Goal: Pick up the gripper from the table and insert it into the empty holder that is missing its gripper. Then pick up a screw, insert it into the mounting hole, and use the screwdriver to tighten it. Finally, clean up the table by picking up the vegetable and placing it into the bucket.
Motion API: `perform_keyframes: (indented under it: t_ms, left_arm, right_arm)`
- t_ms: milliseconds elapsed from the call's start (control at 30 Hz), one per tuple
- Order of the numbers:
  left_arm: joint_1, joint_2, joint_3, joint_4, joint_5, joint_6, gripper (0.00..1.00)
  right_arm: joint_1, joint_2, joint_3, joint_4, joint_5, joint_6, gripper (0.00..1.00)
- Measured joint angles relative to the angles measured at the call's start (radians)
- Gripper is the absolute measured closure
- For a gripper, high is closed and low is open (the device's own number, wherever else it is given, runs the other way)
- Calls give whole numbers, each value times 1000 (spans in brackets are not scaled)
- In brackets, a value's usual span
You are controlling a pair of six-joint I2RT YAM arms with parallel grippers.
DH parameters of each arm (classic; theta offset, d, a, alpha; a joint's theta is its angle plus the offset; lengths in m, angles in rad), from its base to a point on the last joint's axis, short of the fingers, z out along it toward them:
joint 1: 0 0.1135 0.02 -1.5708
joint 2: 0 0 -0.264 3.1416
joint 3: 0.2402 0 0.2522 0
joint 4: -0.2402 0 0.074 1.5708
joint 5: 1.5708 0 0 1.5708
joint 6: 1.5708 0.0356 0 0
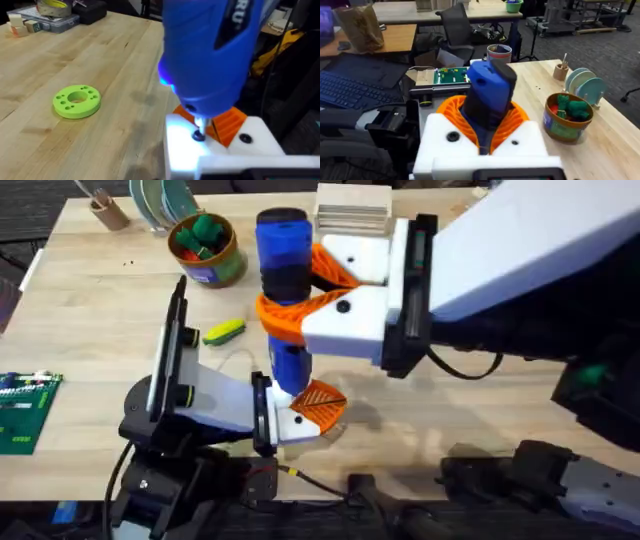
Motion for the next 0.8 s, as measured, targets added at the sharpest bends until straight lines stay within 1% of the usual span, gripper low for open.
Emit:
perform_keyframes:
  t_ms: [367,467,800]
  left_arm:
    - [0,0,0,0,0,-1,992]
    - [0,0,0,0,0,-14,992]
    - [-1,0,0,0,1,-20,992]
  right_arm:
    - [0,1,0,-9,0,-31,901]
    - [2,1,0,-10,-5,-39,902]
    - [6,1,-2,4,-14,-51,906]
